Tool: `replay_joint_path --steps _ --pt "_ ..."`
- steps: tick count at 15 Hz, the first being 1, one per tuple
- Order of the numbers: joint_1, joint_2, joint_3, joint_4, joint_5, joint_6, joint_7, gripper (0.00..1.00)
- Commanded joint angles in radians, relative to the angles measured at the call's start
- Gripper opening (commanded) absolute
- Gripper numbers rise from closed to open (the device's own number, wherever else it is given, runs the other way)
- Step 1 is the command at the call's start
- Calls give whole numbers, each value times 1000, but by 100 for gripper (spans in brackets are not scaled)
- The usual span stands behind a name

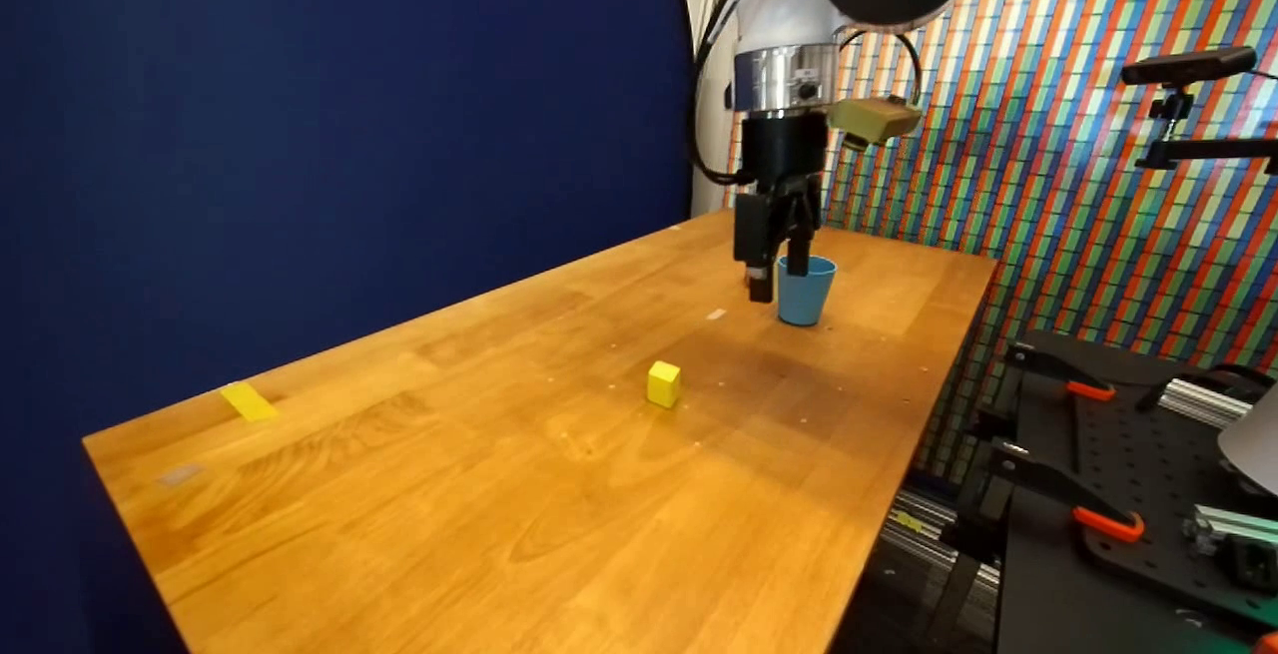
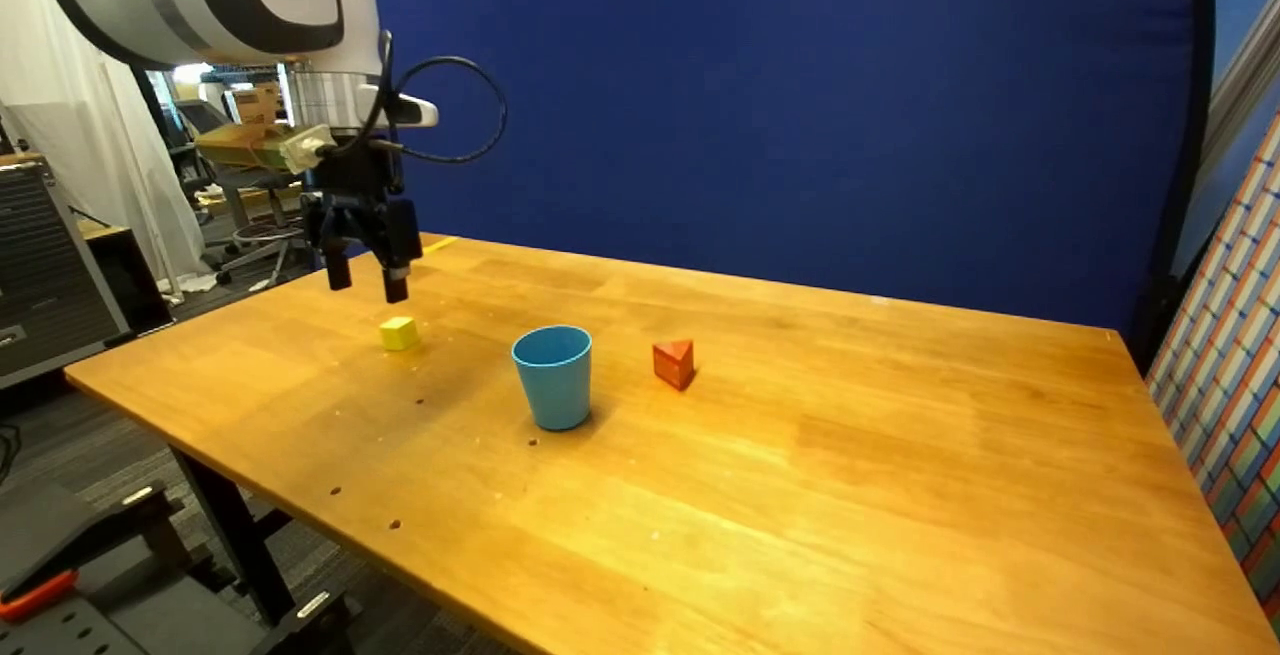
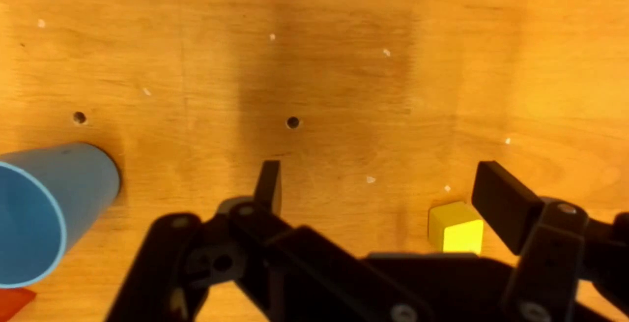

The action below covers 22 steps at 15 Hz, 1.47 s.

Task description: Pick up the yellow block from the table and put it in the light blue cup.

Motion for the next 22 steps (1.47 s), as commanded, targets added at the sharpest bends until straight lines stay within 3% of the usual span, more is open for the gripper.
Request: replay_joint_path --steps 1,6,15,22 --pt "43 179 -18 173 -45 -8 99 100" --pt "84 332 -48 339 -46 -40 125 100" --pt "74 537 -33 569 26 -136 69 100" --pt "72 586 -15 605 116 -174 77 100"
